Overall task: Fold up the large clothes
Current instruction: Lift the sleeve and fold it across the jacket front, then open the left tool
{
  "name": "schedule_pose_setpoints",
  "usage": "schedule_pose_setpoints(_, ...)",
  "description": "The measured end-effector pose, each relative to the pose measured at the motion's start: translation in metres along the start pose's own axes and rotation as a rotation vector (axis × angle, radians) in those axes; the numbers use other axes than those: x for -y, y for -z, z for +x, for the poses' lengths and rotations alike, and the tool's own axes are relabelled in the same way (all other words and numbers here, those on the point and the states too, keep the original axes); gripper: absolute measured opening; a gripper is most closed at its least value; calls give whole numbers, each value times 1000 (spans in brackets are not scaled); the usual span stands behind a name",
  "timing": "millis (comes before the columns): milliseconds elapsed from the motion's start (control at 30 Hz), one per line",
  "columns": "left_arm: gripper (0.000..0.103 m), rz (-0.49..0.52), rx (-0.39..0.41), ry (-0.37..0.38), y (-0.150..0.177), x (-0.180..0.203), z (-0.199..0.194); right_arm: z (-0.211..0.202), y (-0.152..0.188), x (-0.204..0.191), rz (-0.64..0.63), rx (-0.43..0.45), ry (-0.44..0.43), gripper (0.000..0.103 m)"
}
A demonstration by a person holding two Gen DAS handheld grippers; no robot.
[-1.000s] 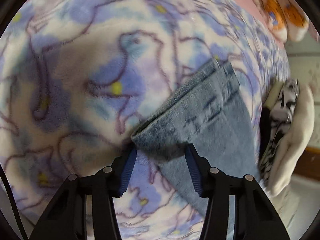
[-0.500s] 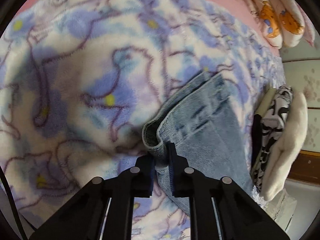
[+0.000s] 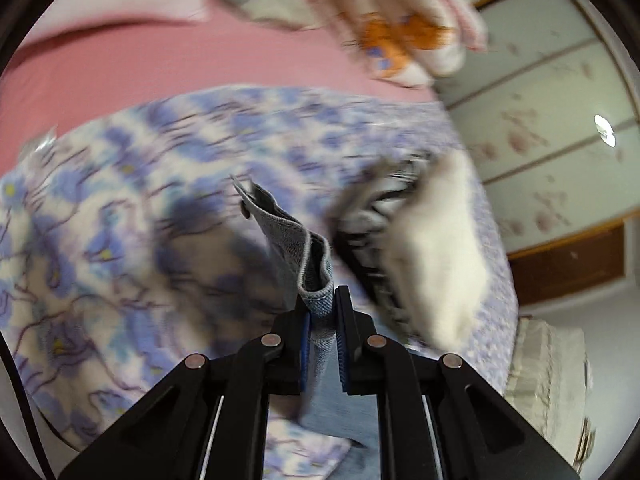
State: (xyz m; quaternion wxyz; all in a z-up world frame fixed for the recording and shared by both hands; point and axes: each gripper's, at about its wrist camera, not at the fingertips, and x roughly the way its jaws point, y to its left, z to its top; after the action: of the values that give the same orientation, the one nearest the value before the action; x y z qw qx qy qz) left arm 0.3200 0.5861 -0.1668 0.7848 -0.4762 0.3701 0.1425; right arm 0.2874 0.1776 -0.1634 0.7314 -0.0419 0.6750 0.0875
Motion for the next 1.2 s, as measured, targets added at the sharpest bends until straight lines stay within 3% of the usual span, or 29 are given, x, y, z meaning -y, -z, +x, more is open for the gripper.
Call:
schedule_pose_setpoints(300,8,246,39,99,73,132,-52,-23,9,69,25,86,-63,98)
schedule_pose_setpoints(633,8,491,-14,224,216,296,-63,-60,10,195,80,186,-86,98)
schedule_pose_setpoints(767,8,590,-93,279,286,357,-40,-65,15,246,120,221,-104,98)
schedule_pose_setpoints(933,8,667,-220,292,362,397,14,-63,25,306,185,254,-105,98)
schedule_pose_setpoints(1200,9,768,-495,89,476,395,120,-33,47,389,361,203,-108,98)
